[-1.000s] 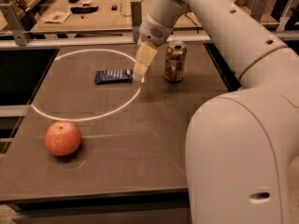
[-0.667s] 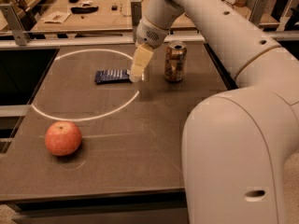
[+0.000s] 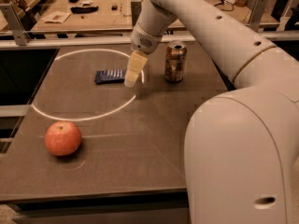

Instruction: Move rxbar blueberry near apple

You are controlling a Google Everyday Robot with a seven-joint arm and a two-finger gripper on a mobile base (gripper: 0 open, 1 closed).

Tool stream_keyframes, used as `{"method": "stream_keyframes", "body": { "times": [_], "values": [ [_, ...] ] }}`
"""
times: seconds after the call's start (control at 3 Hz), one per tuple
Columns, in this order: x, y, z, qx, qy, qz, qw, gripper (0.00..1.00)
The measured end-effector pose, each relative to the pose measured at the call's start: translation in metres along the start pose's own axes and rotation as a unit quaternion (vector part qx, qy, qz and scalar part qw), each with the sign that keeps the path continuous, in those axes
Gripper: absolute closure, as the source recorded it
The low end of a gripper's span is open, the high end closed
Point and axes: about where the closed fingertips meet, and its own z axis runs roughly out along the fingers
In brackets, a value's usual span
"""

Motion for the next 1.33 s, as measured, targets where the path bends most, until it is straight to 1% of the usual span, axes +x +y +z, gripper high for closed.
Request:
{"method": "stream_keyframes", "body": {
  "times": [0.33,0.67,1.0,1.33],
  "values": [
    [-0.006,-0.003,0.011,0.014,0.002,-0.007,0.9999,0.0],
    [-0.013,-0.005,0.023,0.009,-0.002,-0.017,0.9998,0.0],
    [-0.023,-0.001,0.045,-0.006,-0.01,-0.034,0.9994,0.0],
    [-0.02,0.001,0.053,-0.013,-0.012,-0.032,0.9993,0.0]
  ]
}}
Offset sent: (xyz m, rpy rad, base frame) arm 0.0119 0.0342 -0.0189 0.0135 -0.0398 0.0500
